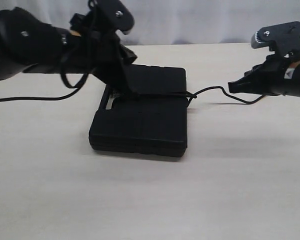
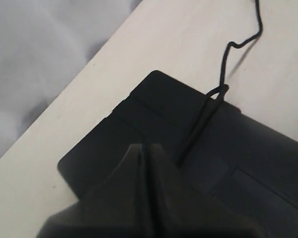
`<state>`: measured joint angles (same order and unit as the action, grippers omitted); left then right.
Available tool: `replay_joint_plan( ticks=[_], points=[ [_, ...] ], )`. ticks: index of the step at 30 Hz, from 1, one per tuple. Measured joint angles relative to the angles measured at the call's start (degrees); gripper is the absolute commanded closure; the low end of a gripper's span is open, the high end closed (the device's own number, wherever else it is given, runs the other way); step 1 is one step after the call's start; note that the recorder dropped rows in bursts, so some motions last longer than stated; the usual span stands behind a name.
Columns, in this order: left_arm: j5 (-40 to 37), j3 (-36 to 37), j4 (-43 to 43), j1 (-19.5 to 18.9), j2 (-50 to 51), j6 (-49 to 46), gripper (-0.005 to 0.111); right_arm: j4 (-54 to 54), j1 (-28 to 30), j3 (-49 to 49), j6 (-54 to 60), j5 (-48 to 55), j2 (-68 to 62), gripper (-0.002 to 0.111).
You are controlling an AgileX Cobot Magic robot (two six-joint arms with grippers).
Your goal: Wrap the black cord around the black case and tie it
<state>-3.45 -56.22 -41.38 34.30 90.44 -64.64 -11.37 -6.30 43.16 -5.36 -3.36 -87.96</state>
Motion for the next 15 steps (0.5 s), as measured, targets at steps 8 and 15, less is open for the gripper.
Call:
replay_joint_plan(
  ticks=[8,15],
  points=[
    [3.45,12.56,-2.00,-1.53,-16.97,2.91,0.107,0.54,0.00,-14.61,-6.09,-18.52,13.27,0.104],
    [6.06,20.41,-7.64,-1.53,-33.56,3.14,0.107,0.54,0.00,-22.74,-8.26,-21.21,26.26,0.104]
  ],
)
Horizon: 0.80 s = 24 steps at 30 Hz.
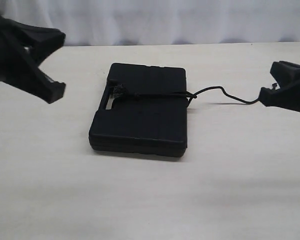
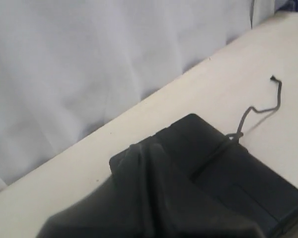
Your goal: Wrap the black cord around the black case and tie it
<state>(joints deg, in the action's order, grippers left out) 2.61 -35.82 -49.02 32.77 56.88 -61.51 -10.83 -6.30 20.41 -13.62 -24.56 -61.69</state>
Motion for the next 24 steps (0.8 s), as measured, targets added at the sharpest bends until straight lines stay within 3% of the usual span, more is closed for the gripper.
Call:
replay_joint_plan(
  ticks=[5,12,24],
  points=[
    [-0.51,3.56,-3.79,0.00,-11.93,0.00,0.107,0.10,0.00,-3.80,-5.16,-0.16,9.80,0.104],
    [-9.35,4.78,-5.19,0.00,-23.97,0.00,0.107,0.10,0.00,-5.82,-8.51,4.56,23.59,0.104],
    [-16.73,4.78,-5.19,0.00,-30.94,0.00,0.107,0.10,0.00,-5.82,-12.71,17.85,43.94,0.104]
  ],
)
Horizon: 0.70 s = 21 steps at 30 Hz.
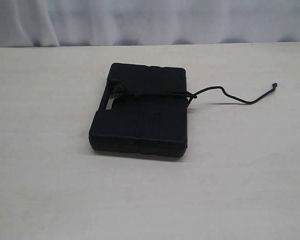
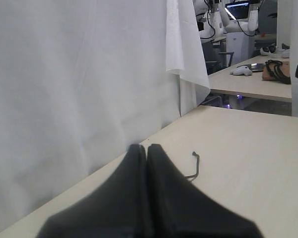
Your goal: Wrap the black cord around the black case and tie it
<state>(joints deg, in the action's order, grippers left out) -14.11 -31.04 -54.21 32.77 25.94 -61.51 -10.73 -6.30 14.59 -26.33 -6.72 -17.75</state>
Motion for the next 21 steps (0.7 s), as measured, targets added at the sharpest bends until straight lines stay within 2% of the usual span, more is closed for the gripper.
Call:
replay_joint_plan(
  ticks=[11,21],
  points=[
    [-0.23,0.00,0.00,0.00,0.00,0.00,0.107,0.00,0.00,0.00,0.00,8.81,7.26,0.104],
    [-0.36,0.00,0.00,0.86,-0.13,0.00,0.107,0.00,0.00,0.00,0.00,9.80,7.33,0.104]
  ],
)
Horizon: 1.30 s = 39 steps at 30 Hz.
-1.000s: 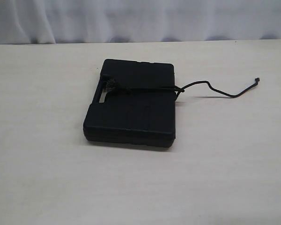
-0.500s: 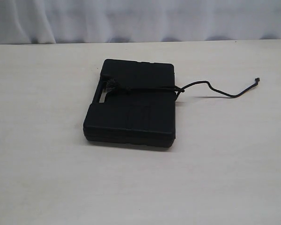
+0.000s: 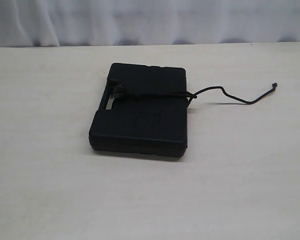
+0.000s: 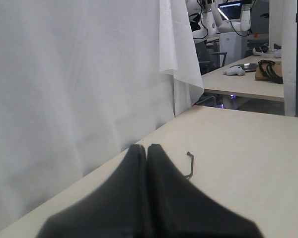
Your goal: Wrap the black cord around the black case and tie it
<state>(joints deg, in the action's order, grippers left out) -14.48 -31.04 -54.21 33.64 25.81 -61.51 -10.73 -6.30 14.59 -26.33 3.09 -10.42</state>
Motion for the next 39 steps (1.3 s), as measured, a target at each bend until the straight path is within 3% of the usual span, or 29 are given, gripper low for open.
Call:
replay_joint_plan(
  ticks=[8,11,14,16,19,22,25,33,39],
  points=[
    [-0.43,0.00,0.42,0.31,-0.11,1.96,0.107,0.00,0.00,0.00,0.00,0.00,0.00,0.104],
    [-5.84,1.07,23.01,0.31,-1.53,27.03,0.107,0.00,0.00,0.00,0.00,0.00,0.00,0.104],
    [-4.82,4.42,45.09,0.31,-4.18,52.66,0.107,0.00,0.00,0.00,-0.09,0.00,0.00,0.104],
    [-0.96,7.49,53.71,0.31,-6.67,61.04,0.107,0.00,0.00,0.00,-0.09,0.00,0.00,0.104],
    [6.31,12.81,59.13,-0.09,-9.84,63.33,0.107,0.00,0.00,0.00,-0.09,0.00,0.00,0.104],
    [17.53,20.88,61.48,-6.09,-12.74,63.81,0.107,0.00,0.00,0.00,-0.09,0.00,0.00,0.104],
    [21.62,25.02,60.83,-11.33,-14.44,63.81,0.107,0.00,0.00,0.00,-0.09,0.00,0.00,0.104],
    [23.40,30.70,56.50,-25.28,-17.01,64.06,0.107,0.00,0.00,0.00,-0.09,0.00,0.00,0.104],
    [21.74,30.90,56.57,-30.56,-17.15,64.17,0.107,0.00,0.00,0.00,-0.09,0.00,0.00,0.104]
  ],
)
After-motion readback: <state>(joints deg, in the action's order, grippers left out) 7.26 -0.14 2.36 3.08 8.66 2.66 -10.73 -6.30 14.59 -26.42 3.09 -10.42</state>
